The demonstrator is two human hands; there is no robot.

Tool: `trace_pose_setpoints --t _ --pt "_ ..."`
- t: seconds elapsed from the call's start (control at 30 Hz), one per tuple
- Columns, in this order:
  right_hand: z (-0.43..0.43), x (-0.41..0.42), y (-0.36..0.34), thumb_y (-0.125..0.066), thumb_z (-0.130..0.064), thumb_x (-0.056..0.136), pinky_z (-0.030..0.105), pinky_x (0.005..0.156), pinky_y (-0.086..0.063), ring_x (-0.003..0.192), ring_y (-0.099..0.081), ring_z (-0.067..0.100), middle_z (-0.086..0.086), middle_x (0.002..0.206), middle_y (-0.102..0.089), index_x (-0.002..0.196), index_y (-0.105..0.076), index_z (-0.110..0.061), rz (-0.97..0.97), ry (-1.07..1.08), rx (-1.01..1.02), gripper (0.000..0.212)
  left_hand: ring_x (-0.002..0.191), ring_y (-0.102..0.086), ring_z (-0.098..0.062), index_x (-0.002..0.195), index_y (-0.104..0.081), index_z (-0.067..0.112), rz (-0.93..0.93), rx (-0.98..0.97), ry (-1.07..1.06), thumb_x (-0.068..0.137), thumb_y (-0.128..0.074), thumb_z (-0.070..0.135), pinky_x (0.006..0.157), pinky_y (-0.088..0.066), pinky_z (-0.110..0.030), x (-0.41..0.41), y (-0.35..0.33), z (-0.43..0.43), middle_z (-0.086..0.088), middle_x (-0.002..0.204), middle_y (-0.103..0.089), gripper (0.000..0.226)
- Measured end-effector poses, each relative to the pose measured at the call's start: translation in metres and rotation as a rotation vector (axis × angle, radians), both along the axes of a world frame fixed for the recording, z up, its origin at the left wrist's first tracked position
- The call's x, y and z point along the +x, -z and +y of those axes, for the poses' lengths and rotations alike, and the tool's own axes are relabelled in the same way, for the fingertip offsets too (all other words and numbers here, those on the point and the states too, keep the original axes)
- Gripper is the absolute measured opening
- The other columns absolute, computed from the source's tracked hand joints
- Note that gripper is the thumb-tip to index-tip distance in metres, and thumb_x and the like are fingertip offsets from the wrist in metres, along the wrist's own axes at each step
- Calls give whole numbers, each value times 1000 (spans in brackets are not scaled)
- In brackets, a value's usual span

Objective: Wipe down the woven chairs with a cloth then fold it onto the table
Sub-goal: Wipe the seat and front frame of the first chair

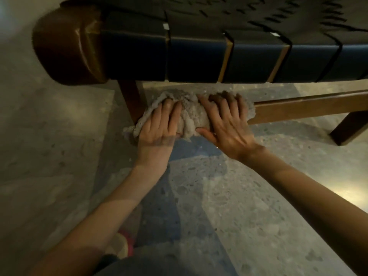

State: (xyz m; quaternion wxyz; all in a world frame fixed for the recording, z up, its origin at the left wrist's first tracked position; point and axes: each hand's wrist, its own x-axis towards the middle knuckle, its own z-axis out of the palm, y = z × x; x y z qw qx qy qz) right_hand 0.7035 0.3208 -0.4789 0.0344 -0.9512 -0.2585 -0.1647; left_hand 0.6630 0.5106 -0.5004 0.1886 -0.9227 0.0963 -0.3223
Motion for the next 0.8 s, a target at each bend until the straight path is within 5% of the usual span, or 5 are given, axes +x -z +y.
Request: trace_pose_setpoints --t 0.17,0.3,0.57,0.8 --pt "-8 14 1 -9 -64 93 47 86 -44 90 -55 35 20 111 -56 149 -14 -33 -78 -67 -182 65 102 -64 -21 134 -44 14 -33 102 -69 76 -69 53 91 -48 -31 10 7 -8 -5 117 -65 75" --pt "-17 17 6 -11 -66 93 46 87 -38 99 -50 34 19 119 -51 150 -3 -36 -59 -76 -231 65 87 -62 -21 127 -44 11 -44 89 -61 77 -68 52 80 -44 -32 15 5 -15 -5 100 -65 69" --pt "-74 20 1 -26 -58 95 52 95 -32 104 -47 40 24 120 -49 138 -43 -18 68 98 -50 61 84 -66 -17 122 -43 16 -120 -24 142 67 -76 47 84 -47 -29 40 9 -74 2 93 -68 71" --pt "-43 17 -5 -28 -62 92 54 92 -35 106 -48 41 23 122 -50 138 -44 -12 114 80 -151 70 84 -66 -19 125 -48 18 -223 6 181 79 -56 51 81 -38 -32 39 13 -35 0 95 -68 57"
